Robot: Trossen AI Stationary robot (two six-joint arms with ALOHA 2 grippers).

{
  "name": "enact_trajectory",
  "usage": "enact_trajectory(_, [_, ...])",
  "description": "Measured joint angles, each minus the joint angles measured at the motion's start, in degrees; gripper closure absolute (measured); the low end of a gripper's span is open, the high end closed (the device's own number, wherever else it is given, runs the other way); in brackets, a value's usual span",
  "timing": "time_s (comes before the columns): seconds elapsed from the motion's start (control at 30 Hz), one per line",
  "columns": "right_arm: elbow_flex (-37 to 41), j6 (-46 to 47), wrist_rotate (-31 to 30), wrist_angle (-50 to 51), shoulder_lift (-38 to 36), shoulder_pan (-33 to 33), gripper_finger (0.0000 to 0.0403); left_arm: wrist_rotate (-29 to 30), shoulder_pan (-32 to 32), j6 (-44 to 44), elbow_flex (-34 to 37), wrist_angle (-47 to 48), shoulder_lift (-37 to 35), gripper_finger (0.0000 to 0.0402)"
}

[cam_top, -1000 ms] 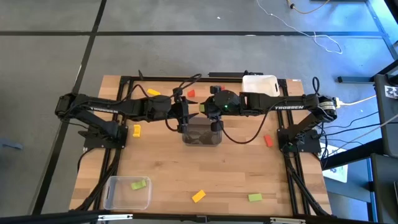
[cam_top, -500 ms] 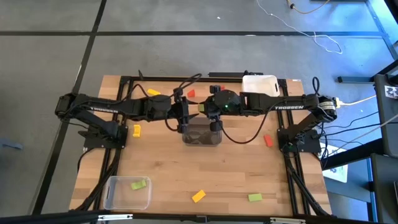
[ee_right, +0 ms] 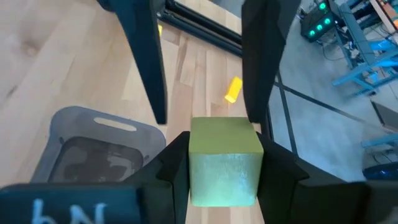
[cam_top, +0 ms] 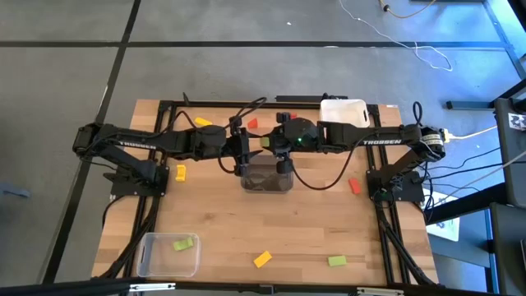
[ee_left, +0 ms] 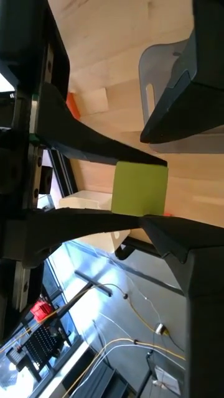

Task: Sort & place blocks by color
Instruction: Put the top green block into the transparent bin

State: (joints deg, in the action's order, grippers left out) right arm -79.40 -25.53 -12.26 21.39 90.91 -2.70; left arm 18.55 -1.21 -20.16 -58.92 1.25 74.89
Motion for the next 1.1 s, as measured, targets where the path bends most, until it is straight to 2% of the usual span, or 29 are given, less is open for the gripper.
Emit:
enact_trajectory(0.6, [0.0, 1.3, 3.4, -0.7, 0.0, 0.0, 0.0274, -0.8, -1.1, 0.1, 0.0, 0.0, 0.0, 0.0209])
enact_trajectory(0.8, [0.1, 1.2, 3.4, 0.3, 0.0, -0.1, 0.0274, -1.7, -1.2, 0.1, -0.1, -1.0, 2.1, 0.021])
enact_trajectory(1.1, [0.3, 1.1, 2.6, 1.5, 0.0, -0.1, 0.0274, -1.1, -1.2, 0.1, -0.1, -1.8, 3.4, 0.0244])
